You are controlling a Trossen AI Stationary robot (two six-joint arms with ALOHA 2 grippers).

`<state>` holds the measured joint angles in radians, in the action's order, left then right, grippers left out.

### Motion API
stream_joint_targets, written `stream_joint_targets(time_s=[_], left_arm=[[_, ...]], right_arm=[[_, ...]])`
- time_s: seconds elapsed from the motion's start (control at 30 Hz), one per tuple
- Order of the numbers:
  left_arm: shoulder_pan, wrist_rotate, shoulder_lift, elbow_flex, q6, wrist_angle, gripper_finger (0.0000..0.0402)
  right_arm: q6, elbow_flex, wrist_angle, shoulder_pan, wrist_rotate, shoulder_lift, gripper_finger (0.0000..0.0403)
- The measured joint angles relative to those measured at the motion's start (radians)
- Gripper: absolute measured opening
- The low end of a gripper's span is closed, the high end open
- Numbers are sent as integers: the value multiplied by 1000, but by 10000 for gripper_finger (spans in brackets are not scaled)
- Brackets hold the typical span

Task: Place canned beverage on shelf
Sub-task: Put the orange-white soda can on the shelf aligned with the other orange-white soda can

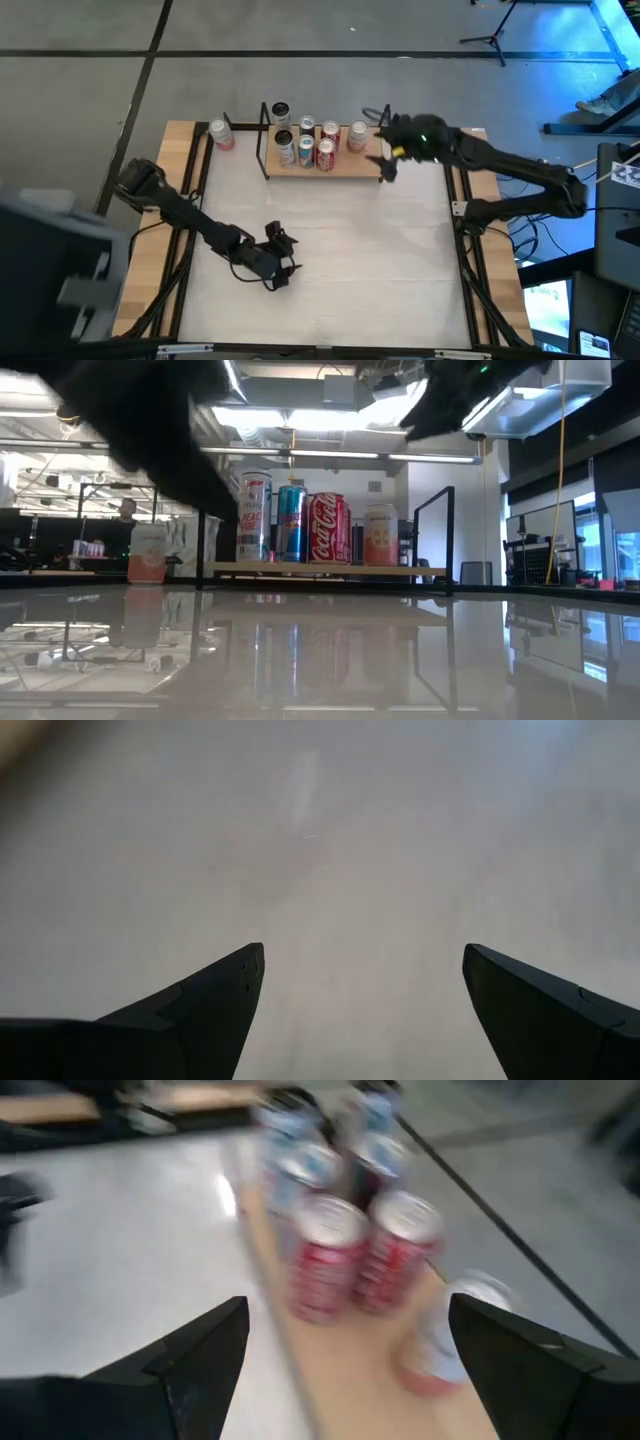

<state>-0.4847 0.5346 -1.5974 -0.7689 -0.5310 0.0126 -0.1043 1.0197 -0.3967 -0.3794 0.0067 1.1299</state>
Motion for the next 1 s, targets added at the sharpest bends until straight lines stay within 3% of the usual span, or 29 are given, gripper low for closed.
stream_joint_targets(time_s=[0.17, 0.33, 0.57, 0.73, 1.0], left_arm=[[14, 66, 140, -155, -52, -379, 332], [89, 117, 232, -340, -156, -802, 332], [297, 138, 289, -512, -270, -1219, 332], [510, 149, 291, -574, -282, -1413, 332], [880, 100, 291, -575, -209, -1482, 332]], right_arm=[[21, -171, 174, 147, 4, -130, 340], [24, -341, 392, 264, 7, -180, 340], [-3, -390, 552, 338, 9, -177, 340], [-5, -399, 564, 376, 8, -168, 340], [-5, -406, 551, 404, 9, -157, 340]])
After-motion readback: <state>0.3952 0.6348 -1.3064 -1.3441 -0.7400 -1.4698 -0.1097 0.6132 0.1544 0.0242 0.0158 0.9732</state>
